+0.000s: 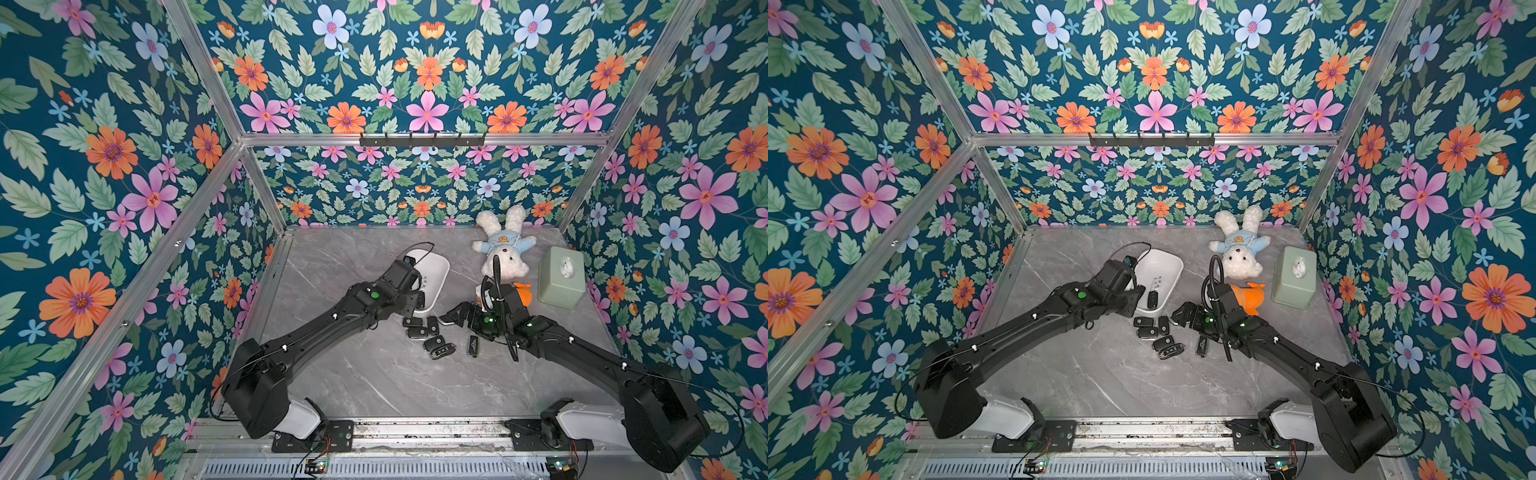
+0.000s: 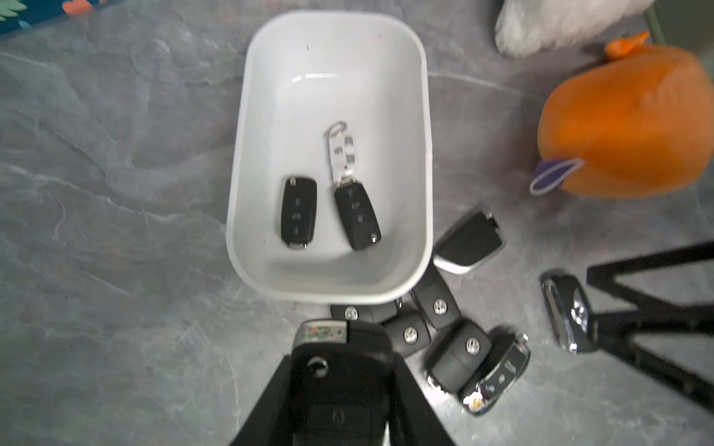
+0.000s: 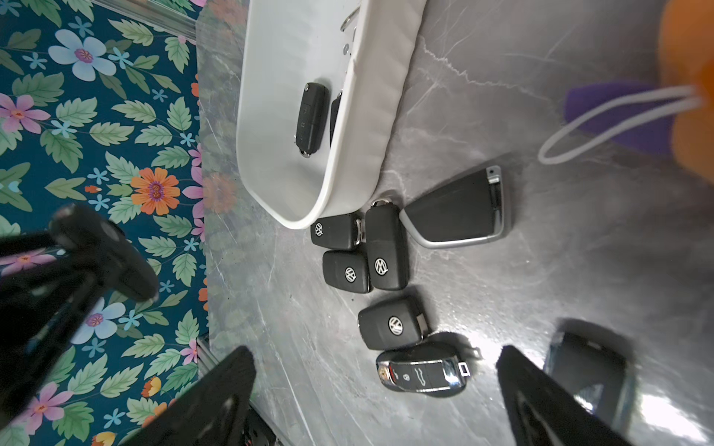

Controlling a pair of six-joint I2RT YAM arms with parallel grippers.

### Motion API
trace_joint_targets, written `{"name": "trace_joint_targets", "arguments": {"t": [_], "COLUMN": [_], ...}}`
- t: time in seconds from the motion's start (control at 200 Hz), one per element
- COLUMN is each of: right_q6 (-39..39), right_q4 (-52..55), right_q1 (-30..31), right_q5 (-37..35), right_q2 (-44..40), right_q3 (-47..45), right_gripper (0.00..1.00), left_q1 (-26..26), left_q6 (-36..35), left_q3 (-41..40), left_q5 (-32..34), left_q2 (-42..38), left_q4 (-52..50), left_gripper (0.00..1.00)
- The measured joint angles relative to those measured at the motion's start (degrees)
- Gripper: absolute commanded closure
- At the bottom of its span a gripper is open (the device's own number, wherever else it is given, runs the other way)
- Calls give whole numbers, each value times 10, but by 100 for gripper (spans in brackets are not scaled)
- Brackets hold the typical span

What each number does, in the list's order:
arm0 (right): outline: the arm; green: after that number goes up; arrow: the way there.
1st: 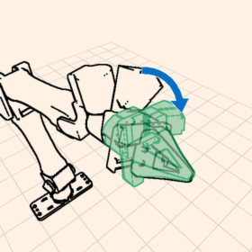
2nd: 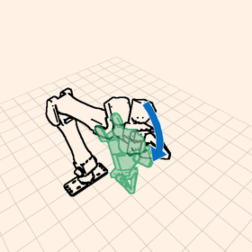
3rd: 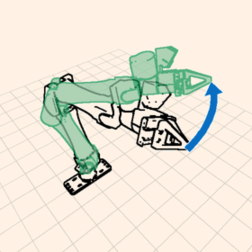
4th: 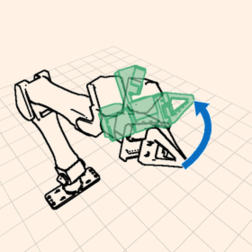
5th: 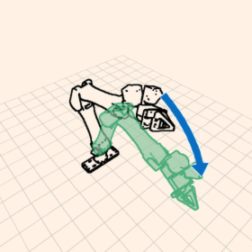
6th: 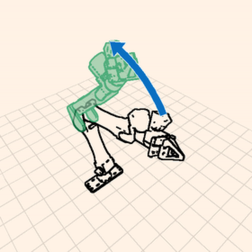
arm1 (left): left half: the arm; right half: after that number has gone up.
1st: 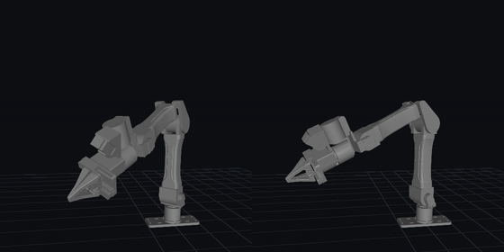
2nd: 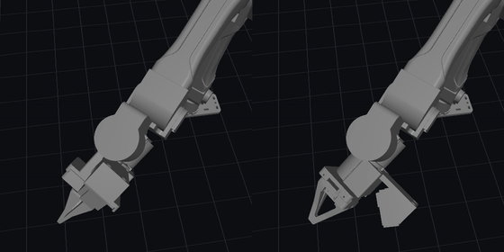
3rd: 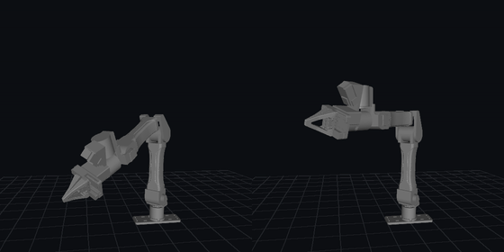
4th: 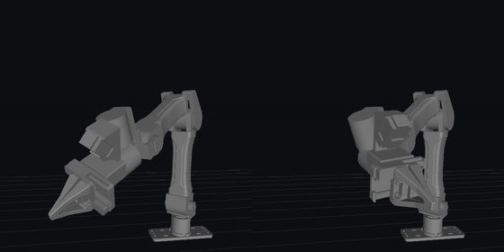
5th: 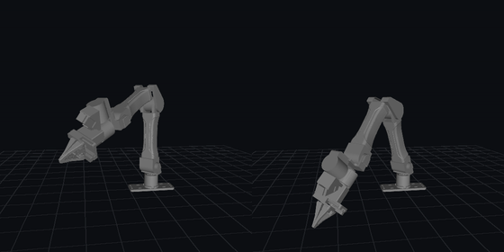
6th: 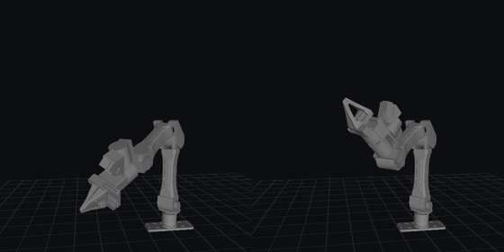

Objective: Place the car key into the storage box
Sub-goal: Place the car key in the storage box.

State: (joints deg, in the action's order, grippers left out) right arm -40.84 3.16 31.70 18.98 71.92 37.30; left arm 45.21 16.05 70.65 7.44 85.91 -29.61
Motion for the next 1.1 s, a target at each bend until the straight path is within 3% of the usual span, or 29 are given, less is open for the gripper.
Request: {"name": "trace_joint_targets", "arguments": {"t": [0.505, 0.715, 1.1], "right_q6": [21, 28, 12], "right_q4": [13, 16, 5], "right_q1": [-9, -14, -19], "right_q5": [-13, -35, -56], "right_q2": [-28, -18, -42], "right_q3": [28, 29, 13], "right_gripper": [1, 1, 1], "left_q1": [-88, -110, -115], "left_q6": [-41, -61, -85], "left_q3": [280, 326, 365], "left_q5": [-63, -92, -85], "left_q2": [259, 332, 420], "left_q4": [40, 35, 15], "left_gripper": [73, 72, 70]}}
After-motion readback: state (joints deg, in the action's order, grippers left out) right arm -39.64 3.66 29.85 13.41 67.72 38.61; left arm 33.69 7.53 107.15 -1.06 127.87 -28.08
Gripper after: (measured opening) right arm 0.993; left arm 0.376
